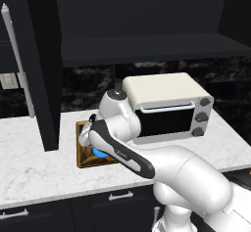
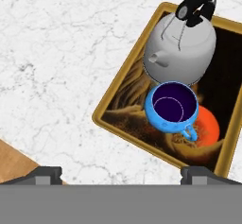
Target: Pick the kettle from the counter and place it on the tray. Then pick the mug from the cabinet and place it on the tray. Then close the cabinet doors.
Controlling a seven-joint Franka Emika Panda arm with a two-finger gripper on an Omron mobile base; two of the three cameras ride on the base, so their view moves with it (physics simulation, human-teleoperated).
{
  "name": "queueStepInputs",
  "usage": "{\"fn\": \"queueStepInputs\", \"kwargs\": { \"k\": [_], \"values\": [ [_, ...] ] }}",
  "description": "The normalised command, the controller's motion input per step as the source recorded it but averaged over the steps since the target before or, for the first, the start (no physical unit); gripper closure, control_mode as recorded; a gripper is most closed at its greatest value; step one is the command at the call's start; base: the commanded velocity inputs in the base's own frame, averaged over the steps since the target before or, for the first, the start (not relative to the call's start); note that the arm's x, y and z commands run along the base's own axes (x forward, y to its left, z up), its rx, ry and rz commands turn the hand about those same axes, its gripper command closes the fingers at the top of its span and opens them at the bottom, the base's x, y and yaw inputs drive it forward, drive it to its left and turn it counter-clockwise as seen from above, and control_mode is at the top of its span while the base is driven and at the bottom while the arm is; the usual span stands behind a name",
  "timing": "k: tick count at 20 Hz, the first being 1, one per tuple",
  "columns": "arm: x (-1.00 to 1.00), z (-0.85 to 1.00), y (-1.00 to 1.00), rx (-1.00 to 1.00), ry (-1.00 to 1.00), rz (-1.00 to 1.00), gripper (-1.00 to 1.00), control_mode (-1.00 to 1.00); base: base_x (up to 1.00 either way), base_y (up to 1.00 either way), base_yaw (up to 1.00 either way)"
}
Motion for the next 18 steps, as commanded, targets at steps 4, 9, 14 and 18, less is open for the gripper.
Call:
{"fn": "queueStepInputs", "kwargs": {
  "k": [4,9,14,18],
  "values": [
    [-0.27,-0.03,0.16,-0.05,-0.03,0.04,-1.00,-1.00,0.00,0.00,0.00],
    [-0.12,-0.18,0.33,-0.10,-0.02,0.02,1.00,-1.00,0.00,0.00,0.00],
    [-0.05,-0.03,0.02,-0.05,-0.01,0.01,1.00,-1.00,0.00,0.00,0.00],
    [-0.09,-0.09,0.00,-0.17,-0.16,0.03,1.00,-1.00,0.00,0.00,0.00]
  ]
}}
